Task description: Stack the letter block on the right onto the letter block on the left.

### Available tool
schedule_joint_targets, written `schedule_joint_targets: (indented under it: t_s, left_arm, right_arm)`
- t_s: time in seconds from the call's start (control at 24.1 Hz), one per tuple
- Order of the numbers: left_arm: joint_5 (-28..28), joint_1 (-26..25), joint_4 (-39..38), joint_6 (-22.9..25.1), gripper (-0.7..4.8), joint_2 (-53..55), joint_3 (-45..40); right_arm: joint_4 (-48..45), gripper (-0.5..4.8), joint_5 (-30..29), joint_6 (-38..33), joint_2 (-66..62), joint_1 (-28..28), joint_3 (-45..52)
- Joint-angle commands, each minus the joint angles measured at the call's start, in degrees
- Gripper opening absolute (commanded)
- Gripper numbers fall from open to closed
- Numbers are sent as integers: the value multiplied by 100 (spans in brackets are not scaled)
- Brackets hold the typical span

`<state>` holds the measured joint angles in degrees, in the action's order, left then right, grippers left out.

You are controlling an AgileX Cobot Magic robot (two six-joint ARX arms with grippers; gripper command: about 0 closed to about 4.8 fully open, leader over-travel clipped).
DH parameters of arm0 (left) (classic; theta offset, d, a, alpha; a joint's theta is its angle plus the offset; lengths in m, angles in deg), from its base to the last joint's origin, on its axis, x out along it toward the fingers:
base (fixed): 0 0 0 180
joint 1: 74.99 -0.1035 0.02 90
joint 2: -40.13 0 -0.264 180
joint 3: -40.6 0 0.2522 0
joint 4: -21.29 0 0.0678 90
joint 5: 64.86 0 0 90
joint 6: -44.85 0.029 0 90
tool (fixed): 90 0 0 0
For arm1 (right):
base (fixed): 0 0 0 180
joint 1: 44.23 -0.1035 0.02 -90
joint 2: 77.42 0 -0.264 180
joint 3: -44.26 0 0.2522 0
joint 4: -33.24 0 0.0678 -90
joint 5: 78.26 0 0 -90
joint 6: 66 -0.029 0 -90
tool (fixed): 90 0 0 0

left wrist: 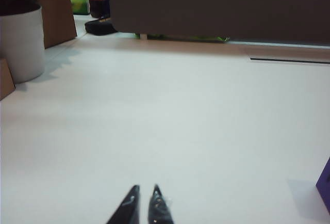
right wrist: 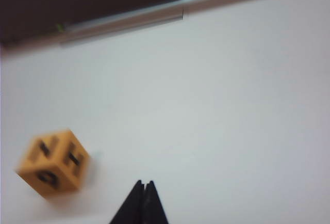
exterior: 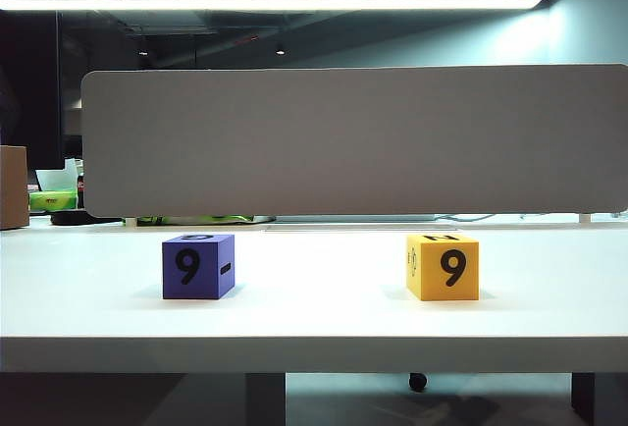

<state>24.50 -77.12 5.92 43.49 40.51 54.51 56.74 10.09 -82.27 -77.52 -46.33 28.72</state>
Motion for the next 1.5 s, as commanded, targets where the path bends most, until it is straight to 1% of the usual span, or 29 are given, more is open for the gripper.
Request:
schedule_joint_targets:
  t_s: [0.04,0.17,0.25,0.29,0.33,0.37,0.42,0.46,0.54,0.62,0.67,0.79,0.87,0.96,1.0,1.08,1.16,1.21,1.29,1.37,1.41,1.45,1.5]
  left_arm:
    - [173,4,258,-238,26,0,76]
    - [597,4,479,-297,26,0,142]
    - [876,4,546,-470,26,0,205]
    - [1027,4,555,-658,26,0,269]
    - [1355,4,551,-1292,26,0,431]
    - [1687,4,516,-1676,26,2,579]
    - [1932,4,459,-1779,26,2,691]
    - [2162,4,380,-1770,26,2,785]
    - [2538,2,136,-1729,26,52,1034]
    - [2780,2,-37,-1698,26,140,1233]
    - [3029,2,-136,-1600,26,332,1425]
    - [3768,2,-179,-1386,26,861,1784]
    - [4072,2,-251,-1187,26,1261,2037]
    - [4177,2,-476,-977,26,1569,2280]
    - [4175,0,-813,-671,26,1832,2540]
    - [4022,0,-1296,-197,26,2074,2837]
    - [3685,2,-1733,79,26,2225,3097]
    - [3469,0,-1878,142,26,2291,3206]
    - [3187,2,-1967,162,26,2339,3307]
    - [3174,2,-1974,157,26,2350,3351]
    - [3193,4,-2000,127,26,2343,3353]
    - [3346,4,-2144,39,26,2334,3373]
    - [3521,4,-2258,31,26,2339,3392]
  right_arm:
    - [-168,-1,-393,-1121,9,-2,-212]
    - [-234,-1,-1008,-1134,9,-4,-472]
    - [-192,-2,-1224,-1091,9,-4,-667]
    - [-153,-2,-1311,-1045,9,-4,-811]
    - [-33,-2,-1353,-964,-11,-4,-1091]
    - [229,-2,-1360,-706,-50,-4,-1421]
    - [448,-2,-1355,-501,-74,-4,-1641]
    - [614,-2,-1355,-306,-131,-4,-1819]
    - [1069,-2,-1357,74,-275,-4,-2227]
    - [1504,-2,-1390,348,-507,-7,-2608]
    - [1788,-2,-1528,588,-796,-4,-2887]
    - [2050,-2,-1884,953,-1423,-7,-3276]
    - [2181,-2,-2131,1115,-2006,-9,-3567]
    - [2315,-2,-2326,1132,-2592,-11,-3851]
    - [2522,-1,-2448,1169,-3296,-17,-4229]
    - [2669,-1,-2540,1226,-3912,-96,-4607]
    - [2708,1,-2450,1228,-4736,-378,-5077]
    - [2710,13,-2352,1226,-5086,-525,-5274]
    - [2817,101,-1982,1226,-5866,-885,-5757]
    - [2905,210,-1751,1224,-6592,-1180,-6196]
    - [2968,290,-1591,1224,-7399,-1423,-6695]
    - [3067,321,-1322,1224,-8063,-1598,-7136]
    - [3182,328,-1091,1222,-8443,-1692,-7410]
